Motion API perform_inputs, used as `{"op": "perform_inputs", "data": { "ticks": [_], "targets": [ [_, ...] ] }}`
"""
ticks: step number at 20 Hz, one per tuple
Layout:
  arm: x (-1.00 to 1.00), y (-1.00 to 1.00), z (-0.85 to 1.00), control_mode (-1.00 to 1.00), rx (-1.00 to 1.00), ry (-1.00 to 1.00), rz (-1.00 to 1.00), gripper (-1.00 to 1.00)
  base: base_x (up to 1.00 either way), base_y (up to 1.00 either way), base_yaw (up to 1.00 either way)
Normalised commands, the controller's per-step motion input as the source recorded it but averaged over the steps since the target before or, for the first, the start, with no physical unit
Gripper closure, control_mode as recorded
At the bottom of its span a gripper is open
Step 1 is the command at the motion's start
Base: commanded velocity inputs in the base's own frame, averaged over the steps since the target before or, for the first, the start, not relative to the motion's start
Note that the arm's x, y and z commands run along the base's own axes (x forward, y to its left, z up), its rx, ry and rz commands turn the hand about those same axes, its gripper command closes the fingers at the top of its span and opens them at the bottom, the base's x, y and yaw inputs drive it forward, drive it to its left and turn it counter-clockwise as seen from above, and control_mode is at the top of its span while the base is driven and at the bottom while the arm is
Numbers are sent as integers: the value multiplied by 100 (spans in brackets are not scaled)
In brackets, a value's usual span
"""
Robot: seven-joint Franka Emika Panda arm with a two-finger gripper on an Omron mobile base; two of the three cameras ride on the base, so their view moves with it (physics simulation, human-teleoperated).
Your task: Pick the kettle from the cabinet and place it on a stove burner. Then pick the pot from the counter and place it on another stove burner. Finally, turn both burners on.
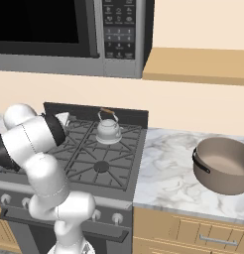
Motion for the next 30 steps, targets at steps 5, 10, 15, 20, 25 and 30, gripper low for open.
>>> {"op": "perform_inputs", "data": {
  "ticks": [5, 10, 15, 20, 25, 30],
  "targets": [
    [-74, 0, 14, -100, 10, 0, -3, -100, 0, 0, 0],
    [-74, 0, 15, -100, 8, -2, 0, -100, 0, 0, 0],
    [-72, -2, 21, -100, 6, -6, 0, -100, 0, 0, 0],
    [-66, -7, 27, -100, 6, -7, 0, -100, 0, 0, 0],
    [-60, -12, 34, -100, 8, -5, 0, -100, 0, 0, 0],
    [-48, -23, 38, -100, 10, -2, 0, -100, 0, 0, 0]
  ]
}}
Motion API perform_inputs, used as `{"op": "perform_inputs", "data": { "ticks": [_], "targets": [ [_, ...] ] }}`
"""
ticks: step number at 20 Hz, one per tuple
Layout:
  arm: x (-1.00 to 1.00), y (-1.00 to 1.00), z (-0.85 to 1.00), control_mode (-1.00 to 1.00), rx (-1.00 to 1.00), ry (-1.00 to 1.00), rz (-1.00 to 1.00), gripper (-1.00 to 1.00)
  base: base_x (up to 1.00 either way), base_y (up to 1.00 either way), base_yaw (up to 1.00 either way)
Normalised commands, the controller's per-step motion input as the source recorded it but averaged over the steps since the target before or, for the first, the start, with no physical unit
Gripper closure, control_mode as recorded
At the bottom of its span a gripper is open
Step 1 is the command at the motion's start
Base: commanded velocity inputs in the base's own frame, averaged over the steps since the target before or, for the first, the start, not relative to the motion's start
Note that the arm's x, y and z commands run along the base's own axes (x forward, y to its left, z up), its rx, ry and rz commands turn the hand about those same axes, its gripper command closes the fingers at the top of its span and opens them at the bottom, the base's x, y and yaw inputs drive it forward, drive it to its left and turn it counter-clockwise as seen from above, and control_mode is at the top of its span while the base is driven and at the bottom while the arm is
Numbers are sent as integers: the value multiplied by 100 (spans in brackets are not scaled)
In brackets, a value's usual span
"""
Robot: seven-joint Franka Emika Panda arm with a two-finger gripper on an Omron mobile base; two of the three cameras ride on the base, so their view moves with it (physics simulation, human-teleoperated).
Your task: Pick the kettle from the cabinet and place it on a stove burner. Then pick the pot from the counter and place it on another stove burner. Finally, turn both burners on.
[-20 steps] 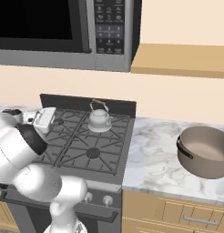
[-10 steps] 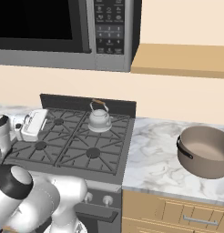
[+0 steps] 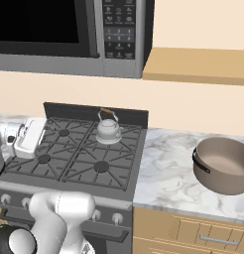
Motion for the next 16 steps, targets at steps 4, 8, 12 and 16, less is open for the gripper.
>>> {"op": "perform_inputs", "data": {
  "ticks": [4, 8, 12, 16],
  "targets": [
    [-43, -29, 34, -100, 12, 0, 0, -100, 0, 0, 0],
    [-41, -30, 32, -100, 13, 0, 0, -100, 0, 0, 0],
    [-39, -35, 25, -100, 15, 0, 0, -100, 0, 0, 0],
    [-33, -40, 7, -100, 18, 0, 0, -100, 0, 0, 0]
  ]
}}
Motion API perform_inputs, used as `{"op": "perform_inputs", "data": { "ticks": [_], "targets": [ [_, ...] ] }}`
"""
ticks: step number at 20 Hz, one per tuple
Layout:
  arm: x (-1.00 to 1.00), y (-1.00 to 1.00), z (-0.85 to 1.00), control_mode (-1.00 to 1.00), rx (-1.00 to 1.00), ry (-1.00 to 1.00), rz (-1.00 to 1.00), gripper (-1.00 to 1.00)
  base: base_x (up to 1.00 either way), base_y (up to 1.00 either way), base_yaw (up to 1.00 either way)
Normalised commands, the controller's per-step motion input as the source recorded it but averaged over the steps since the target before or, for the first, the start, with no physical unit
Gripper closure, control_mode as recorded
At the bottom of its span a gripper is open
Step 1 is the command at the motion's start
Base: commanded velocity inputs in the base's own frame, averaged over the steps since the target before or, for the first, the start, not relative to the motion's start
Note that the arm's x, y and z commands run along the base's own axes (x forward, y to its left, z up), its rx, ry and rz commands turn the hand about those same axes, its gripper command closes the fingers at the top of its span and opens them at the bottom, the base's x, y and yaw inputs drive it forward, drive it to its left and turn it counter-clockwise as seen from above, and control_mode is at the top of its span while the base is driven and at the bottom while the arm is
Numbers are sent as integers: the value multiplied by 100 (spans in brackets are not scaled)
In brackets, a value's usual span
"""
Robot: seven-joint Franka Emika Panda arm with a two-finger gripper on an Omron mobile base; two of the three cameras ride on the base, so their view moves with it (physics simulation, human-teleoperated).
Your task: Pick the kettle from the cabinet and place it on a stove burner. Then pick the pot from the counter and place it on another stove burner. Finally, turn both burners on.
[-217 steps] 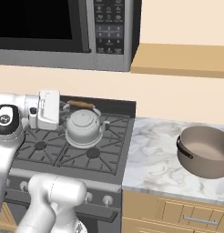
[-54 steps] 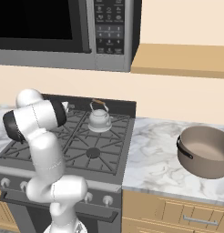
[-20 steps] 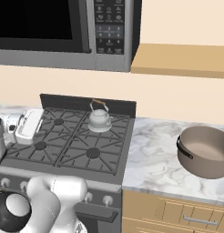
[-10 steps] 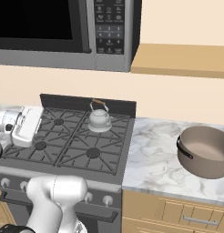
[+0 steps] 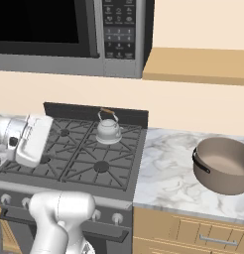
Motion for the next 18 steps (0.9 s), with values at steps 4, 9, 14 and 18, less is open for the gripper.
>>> {"op": "perform_inputs", "data": {
  "ticks": [4, 9, 14, 18],
  "targets": [
    [-23, -47, 0, -100, 23, 0, 2, -100, 0, 0, 0],
    [-19, -64, 0, -100, 29, 0, 2, -100, 0, 0, 0],
    [-15, -73, 0, -100, 29, 0, 1, -100, 0, 0, 0],
    [-13, -72, 0, -100, 28, 0, 1, -100, 0, 0, 0]
  ]
}}
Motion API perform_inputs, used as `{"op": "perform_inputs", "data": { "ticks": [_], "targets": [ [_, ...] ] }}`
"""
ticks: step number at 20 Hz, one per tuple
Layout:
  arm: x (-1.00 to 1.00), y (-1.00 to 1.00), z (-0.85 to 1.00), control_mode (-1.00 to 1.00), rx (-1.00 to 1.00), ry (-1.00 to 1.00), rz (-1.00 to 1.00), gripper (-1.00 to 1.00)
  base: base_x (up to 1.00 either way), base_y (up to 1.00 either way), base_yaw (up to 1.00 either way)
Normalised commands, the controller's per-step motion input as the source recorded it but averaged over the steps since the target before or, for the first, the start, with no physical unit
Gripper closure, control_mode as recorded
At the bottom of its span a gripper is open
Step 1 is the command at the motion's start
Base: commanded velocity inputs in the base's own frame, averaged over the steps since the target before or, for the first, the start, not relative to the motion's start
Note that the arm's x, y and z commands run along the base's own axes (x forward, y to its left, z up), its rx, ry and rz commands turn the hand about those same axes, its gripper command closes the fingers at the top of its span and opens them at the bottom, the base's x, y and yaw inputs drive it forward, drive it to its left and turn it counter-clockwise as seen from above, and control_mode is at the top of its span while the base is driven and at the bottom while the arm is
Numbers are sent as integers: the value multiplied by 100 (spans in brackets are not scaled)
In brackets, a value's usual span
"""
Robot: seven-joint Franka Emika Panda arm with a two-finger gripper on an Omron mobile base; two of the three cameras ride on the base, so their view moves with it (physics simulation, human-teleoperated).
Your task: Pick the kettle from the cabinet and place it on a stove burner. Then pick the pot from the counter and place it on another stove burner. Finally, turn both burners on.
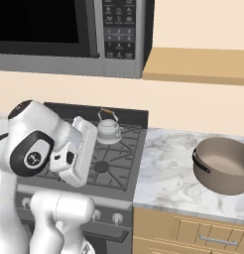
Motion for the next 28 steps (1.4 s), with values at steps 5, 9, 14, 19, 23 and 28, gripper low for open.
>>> {"op": "perform_inputs", "data": {
  "ticks": [5, 9, 14, 19, 23, 28],
  "targets": [
    [-4, -72, 0, -100, 25, 0, 0, -100, 0, 0, 0],
    [0, -71, 0, -100, 23, 0, 0, -100, 0, 0, 0],
    [0, -69, 0, -100, 23, 0, 0, -100, 0, 0, 0],
    [0, -66, 0, -100, 21, 0, 0, -100, 0, 0, 0],
    [0, -56, 0, -100, 18, 0, 1, -100, 0, 0, 0],
    [1, -15, -2, -100, 3, 0, 1, -100, 0, 0, 0]
  ]
}}
